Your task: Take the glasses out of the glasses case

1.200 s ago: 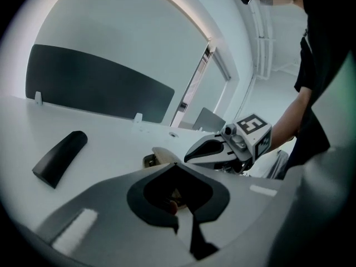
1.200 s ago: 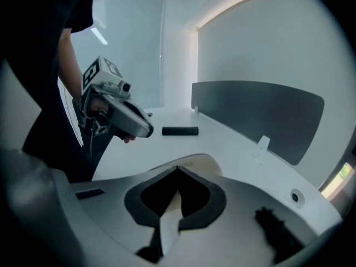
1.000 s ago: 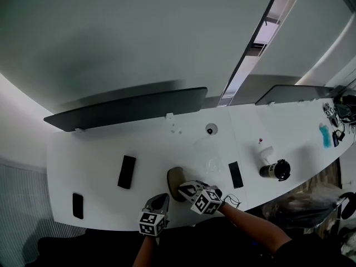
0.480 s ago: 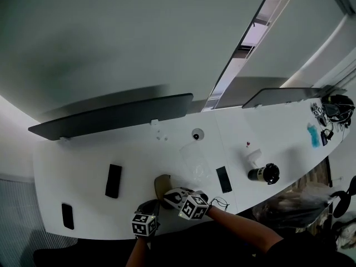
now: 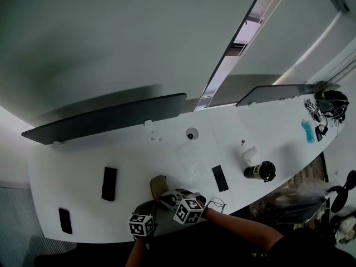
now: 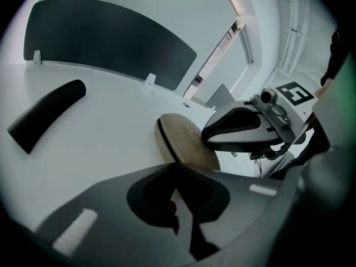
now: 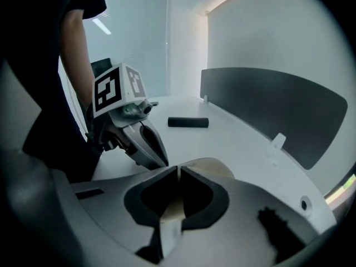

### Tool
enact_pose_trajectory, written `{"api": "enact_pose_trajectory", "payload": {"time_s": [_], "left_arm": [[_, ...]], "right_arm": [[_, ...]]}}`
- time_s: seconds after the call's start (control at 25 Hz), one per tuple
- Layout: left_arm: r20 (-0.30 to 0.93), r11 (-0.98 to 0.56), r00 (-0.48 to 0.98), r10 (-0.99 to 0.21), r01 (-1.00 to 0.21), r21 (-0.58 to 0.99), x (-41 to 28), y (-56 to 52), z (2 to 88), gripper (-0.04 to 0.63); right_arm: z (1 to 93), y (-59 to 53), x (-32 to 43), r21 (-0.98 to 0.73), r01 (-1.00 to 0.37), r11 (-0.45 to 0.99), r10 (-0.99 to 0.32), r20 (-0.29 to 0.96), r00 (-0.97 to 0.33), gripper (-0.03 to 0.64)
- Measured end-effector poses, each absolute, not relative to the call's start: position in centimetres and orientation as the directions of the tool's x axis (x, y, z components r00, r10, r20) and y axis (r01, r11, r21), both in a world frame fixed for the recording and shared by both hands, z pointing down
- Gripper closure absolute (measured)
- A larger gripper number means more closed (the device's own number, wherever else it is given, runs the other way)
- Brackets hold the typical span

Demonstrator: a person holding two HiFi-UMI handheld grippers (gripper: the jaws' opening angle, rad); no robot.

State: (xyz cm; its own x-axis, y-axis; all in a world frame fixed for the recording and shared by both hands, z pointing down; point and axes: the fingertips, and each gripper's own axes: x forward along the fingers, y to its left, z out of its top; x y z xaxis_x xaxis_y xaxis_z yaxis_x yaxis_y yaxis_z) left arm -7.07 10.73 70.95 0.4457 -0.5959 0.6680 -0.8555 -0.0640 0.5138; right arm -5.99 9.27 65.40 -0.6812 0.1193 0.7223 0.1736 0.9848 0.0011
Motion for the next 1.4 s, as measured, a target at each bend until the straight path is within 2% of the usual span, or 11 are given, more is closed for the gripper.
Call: {"api": "enact_pose_trajectory", "payload": {"time_s": [0.08, 0.16, 0.24, 0.36, 0.52, 0.6, 0.76, 1.04, 1.16, 1.4], "left_arm": [[0.673, -0.056, 0.446, -0.59, -0.854, 0.517, -7.1, 10.9, 71.1, 0.591], [0.682, -0.048, 0.446, -0.58, -0.854, 0.517, -7.2, 11.1, 71.3, 0.591], [0.685, -0.043, 0.446, -0.576, -0.854, 0.519, -7.1, 11.2, 71.5, 0.591], [0.677, -0.037, 0.449, -0.583, -0.847, 0.53, -6.9, 11.2, 71.5, 0.591], [0.667, -0.018, 0.451, -0.593, -0.836, 0.549, -6.8, 11.0, 71.3, 0.591], [0.663, -0.007, 0.449, -0.599, -0.831, 0.556, -6.8, 10.9, 71.0, 0.591], [0.644, 0.036, 0.465, -0.607, -0.794, 0.607, -6.7, 10.8, 71.0, 0.591], [0.519, 0.196, 0.528, -0.673, -0.549, 0.813, -6.7, 10.3, 70.8, 0.588], [0.451, 0.196, 0.559, -0.696, -0.456, 0.868, -6.5, 9.8, 70.0, 0.533], [0.494, 0.203, 0.576, -0.652, -0.495, 0.845, -6.1, 9.7, 70.9, 0.541]], "right_arm": [[65.3, 9.3, -6.1, -0.004, 0.147, 0.989, 0.101, 0.744, -0.66, 0.604], [65.3, 9.5, -6.3, 0.01, 0.136, 0.991, 0.079, 0.771, -0.632, 0.539], [65.5, 9.5, -6.5, 0.034, 0.113, 0.993, 0.042, 0.794, -0.606, 0.506], [65.5, 9.2, -6.6, 0.071, 0.048, 0.996, -0.029, 0.809, -0.587, 0.492], [65.3, 8.2, -6.3, 0.145, -0.064, 0.987, -0.155, 0.804, -0.574, 0.422], [65.5, 7.9, -6.1, 0.125, -0.12, 0.985, -0.171, 0.808, -0.564, 0.417], [65.5, 7.5, -6.2, 0.01, -0.207, 0.978, -0.125, 0.825, -0.551, 0.413], [65.1, 7.0, -5.9, -0.05, -0.25, 0.967, -0.106, 0.813, -0.572, 0.413], [65.0, 6.9, -5.3, -0.07, -0.263, 0.962, -0.102, 0.805, -0.585, 0.413], [65.0, 7.1, -5.2, -0.08, -0.254, 0.964, -0.089, 0.803, -0.59, 0.413]]}}
